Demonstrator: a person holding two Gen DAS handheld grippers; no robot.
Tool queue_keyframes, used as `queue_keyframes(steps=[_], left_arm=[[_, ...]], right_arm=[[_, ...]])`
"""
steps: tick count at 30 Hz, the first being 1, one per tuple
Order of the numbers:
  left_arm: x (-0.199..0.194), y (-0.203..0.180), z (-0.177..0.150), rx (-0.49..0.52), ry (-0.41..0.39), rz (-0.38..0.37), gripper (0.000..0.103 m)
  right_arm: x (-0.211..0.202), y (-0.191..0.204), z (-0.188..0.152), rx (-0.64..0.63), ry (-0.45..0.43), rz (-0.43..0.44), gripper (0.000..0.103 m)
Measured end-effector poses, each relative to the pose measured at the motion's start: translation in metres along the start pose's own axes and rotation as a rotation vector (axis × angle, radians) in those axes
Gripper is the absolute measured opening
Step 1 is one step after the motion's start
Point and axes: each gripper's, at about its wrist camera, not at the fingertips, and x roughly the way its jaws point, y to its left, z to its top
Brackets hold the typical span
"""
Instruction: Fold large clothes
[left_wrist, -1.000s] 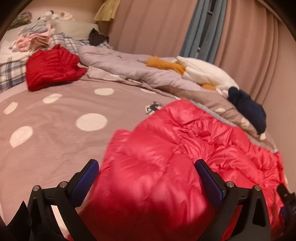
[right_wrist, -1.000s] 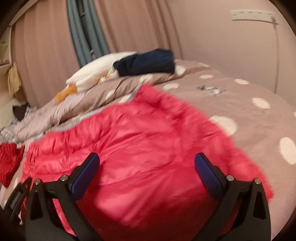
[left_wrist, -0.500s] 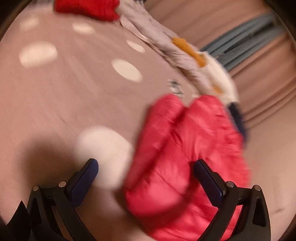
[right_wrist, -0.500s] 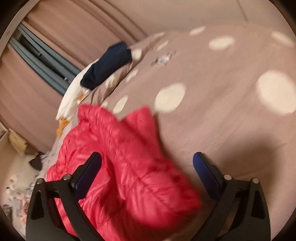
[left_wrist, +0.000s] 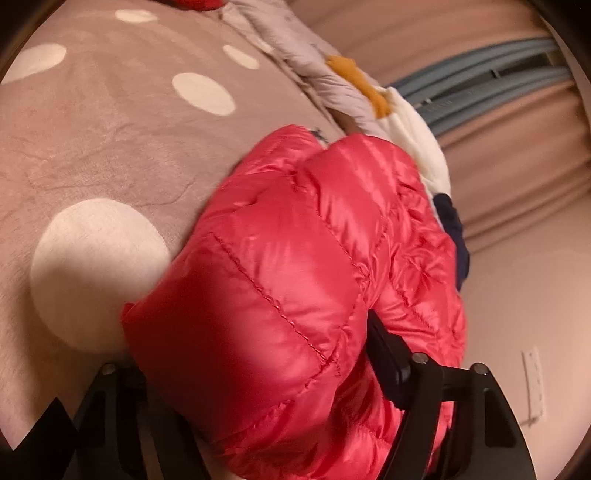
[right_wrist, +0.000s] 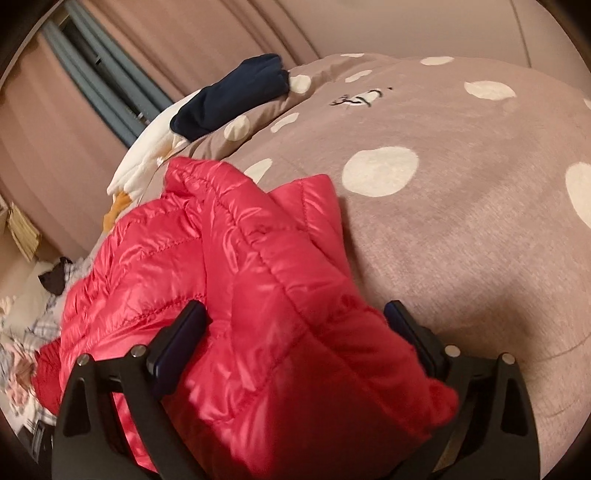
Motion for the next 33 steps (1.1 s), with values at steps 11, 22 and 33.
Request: queue_keyframes(steps=[11, 22, 33], left_arm=[[-0.032, -0.021, 0.000, 0.154, -0.180, 0.143, 0.042], [-0.075, -0.011, 0.025, 0.102, -0.369, 0.189, 0.038], [-0.104, -0.098, -0.012, 0.478, -0.428, 0.024, 0.038]], right_arm=[[0.010, 0.015, 0.000, -0.078, 0.024, 0.055, 0.079], [0.027, 0.070, -0.026, -0.292, 0.162, 0.151, 0.074], [0.036, 0.090, -0.034, -0.391, 0.175, 0.051, 0.073]])
